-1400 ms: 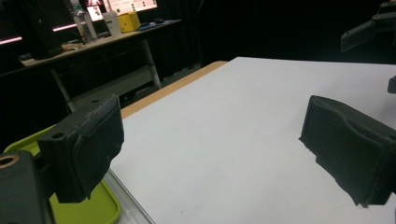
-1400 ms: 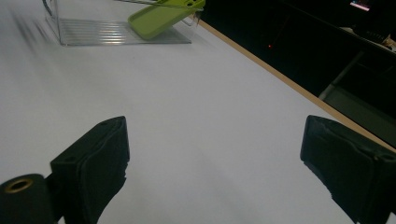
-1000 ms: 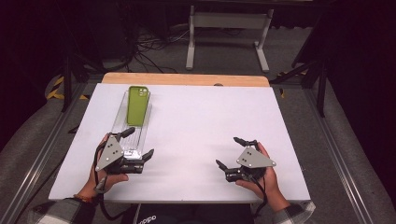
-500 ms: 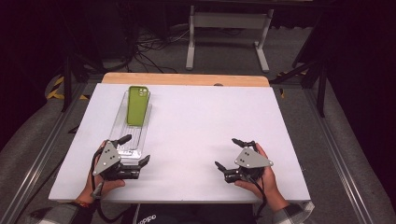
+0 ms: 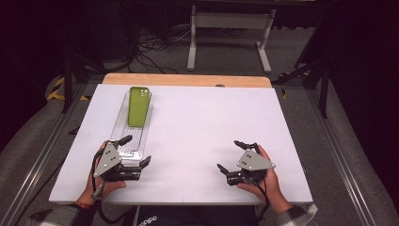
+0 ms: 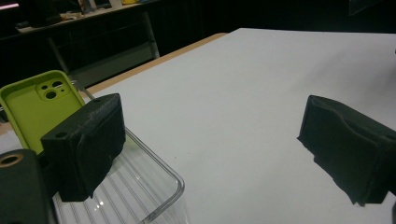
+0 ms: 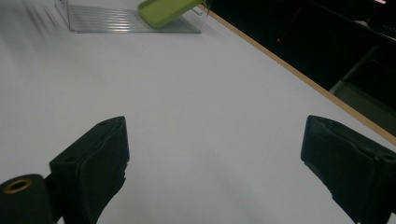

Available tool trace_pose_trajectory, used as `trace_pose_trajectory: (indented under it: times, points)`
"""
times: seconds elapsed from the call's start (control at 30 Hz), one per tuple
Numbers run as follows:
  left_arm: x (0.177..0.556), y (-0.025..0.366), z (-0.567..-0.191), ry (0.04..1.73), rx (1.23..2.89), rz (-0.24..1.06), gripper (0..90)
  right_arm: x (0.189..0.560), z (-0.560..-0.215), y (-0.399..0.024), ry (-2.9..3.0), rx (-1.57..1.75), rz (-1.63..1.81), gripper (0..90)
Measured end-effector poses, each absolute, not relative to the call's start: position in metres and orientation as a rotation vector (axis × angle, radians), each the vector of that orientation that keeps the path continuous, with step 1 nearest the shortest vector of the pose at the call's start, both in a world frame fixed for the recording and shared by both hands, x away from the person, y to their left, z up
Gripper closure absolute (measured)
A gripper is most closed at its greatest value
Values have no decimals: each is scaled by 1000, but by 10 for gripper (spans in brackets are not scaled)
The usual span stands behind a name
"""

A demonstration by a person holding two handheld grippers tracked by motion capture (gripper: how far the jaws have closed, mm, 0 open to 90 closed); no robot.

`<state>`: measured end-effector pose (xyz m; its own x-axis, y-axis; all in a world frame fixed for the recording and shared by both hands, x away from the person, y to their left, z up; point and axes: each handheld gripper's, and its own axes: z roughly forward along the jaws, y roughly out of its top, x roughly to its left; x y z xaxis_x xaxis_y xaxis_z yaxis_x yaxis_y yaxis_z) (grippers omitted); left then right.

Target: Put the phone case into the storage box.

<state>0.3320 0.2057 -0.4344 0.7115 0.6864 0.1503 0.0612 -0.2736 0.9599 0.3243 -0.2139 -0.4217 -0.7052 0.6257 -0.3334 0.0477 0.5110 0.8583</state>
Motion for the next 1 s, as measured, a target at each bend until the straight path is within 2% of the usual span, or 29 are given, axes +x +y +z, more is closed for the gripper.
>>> trace_pose_trajectory:
  times: [1.0]
  points:
    - [333, 203, -439, 592, 1777, 680, 78, 324, -424, -214, 2138, 545, 1137, 97]
